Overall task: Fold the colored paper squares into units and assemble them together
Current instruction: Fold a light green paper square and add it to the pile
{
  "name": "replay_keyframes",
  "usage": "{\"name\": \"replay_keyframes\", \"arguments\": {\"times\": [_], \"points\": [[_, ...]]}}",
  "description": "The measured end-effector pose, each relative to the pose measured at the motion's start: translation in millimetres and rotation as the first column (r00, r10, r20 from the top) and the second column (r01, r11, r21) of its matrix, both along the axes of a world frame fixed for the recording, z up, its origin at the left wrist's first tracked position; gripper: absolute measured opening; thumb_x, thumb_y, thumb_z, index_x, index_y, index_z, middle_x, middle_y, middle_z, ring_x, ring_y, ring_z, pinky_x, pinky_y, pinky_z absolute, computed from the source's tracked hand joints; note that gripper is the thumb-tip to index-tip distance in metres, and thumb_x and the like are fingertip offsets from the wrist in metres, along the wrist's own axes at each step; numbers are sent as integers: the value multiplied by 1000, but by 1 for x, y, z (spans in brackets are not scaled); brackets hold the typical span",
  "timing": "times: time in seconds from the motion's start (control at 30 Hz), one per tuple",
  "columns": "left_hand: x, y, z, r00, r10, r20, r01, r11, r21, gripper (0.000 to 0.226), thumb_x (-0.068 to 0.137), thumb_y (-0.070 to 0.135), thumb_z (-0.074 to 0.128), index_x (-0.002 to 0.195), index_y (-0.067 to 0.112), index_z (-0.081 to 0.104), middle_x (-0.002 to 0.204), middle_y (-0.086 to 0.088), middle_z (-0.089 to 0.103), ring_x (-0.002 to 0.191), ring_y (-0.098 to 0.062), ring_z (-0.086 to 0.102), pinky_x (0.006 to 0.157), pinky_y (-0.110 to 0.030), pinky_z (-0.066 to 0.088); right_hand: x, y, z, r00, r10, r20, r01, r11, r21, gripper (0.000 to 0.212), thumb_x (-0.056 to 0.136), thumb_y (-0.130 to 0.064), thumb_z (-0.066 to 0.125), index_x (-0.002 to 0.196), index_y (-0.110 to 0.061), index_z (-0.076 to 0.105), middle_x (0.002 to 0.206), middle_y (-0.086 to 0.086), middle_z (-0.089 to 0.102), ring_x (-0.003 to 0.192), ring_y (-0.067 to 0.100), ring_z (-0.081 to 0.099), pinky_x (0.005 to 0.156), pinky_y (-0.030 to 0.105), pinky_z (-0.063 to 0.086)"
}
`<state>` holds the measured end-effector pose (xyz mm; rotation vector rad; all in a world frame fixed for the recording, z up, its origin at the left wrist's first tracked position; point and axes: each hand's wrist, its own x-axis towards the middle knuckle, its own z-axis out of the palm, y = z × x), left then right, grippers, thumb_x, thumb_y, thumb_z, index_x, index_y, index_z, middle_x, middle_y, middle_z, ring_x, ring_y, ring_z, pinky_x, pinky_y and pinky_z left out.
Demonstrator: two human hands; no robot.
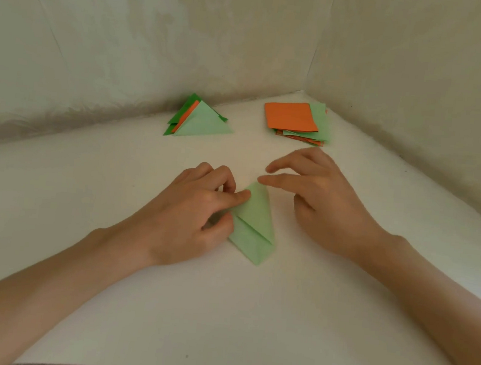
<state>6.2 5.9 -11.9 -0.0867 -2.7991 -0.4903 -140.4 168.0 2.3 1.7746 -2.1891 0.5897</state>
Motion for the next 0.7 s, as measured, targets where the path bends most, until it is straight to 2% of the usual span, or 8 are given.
{"name": "replay_keyframes", "arguments": {"times": [0.1, 0.17, 0.23, 0.33, 0.4, 0.47, 0.57, 0.7], "points": [[-1, -2, -2, 997, 79, 6, -79, 995, 65, 65, 78, 36, 25, 128, 11, 59, 92, 8, 43, 83, -10, 31, 77, -25, 31, 13, 8, 6, 967, 116, 225, -135, 988, 70, 37, 85, -22, 41, 109, -15, 69, 108, 0, 63, 101, 22, 54, 88, 30, 42], [-1, -3, -4, 991, 137, 0, -136, 986, 93, 69, 76, 37, 23, 128, 8, 58, 91, 6, 43, 84, -11, 31, 79, -26, 34, 14, 15, 8, 921, 147, 360, -236, 947, 217, 43, 85, -47, 52, 118, -20, 61, 117, -7, 55, 110, 12, 48, 95, 23, 37], [-1, -2, -3, 988, 156, 2, -156, 983, 94, 70, 76, 38, 24, 128, 7, 58, 91, 6, 43, 84, -10, 30, 79, -26, 34, 10, 17, 4, 907, 142, 396, -273, 915, 296, 53, 81, -57, 54, 121, -23, 53, 123, -12, 48, 116, 6, 42, 99, 19, 33], [1, 0, 0, 995, 96, -38, -95, 994, 45, 58, 81, 36, 35, 123, 7, 60, 97, 5, 45, 88, -9, 35, 80, -23, 35, 7, 14, -1, 903, 156, 400, -272, 929, 251, 48, 83, -53, 53, 119, -21, 51, 124, -10, 47, 116, 7, 42, 98, 20, 33], [4, 0, 0, 999, 4, -49, -2, 999, 52, 44, 83, 40, 46, 116, 16, 62, 102, 8, 49, 94, -9, 42, 84, -20, 36, 7, 12, -2, 904, 168, 394, -275, 933, 233, 45, 85, -50, 52, 117, -19, 53, 125, -7, 47, 116, 7, 42, 99, 18, 32], [4, -2, 0, 998, -50, -37, 53, 995, 86, 36, 83, 51, 52, 107, 25, 60, 102, 15, 50, 94, -7, 47, 83, -25, 38, 8, 12, -2, 907, 178, 381, -277, 935, 222, 43, 87, -47, 52, 116, -17, 54, 125, -5, 49, 115, 8, 43, 98, 16, 32], [2, -5, -1, 999, -45, -27, 48, 986, 157, 32, 81, 57, 51, 95, 30, 59, 99, 20, 50, 93, -3, 50, 78, -30, 43, 8, 12, -1, 909, 184, 374, -278, 936, 216, 40, 88, -45, 52, 115, -16, 55, 124, -4, 50, 113, 9, 44, 97, 16, 32], [-1, -7, 0, 998, -60, -36, 64, 989, 136, 30, 84, 53, 49, 90, 28, 63, 97, 18, 53, 91, -2, 53, 73, -32, 46, 5, 12, 0, 888, 169, 427, -292, 926, 241, 46, 81, -53, 56, 116, -23, 54, 126, -10, 46, 117, 5, 40, 99, 12, 29]]}}
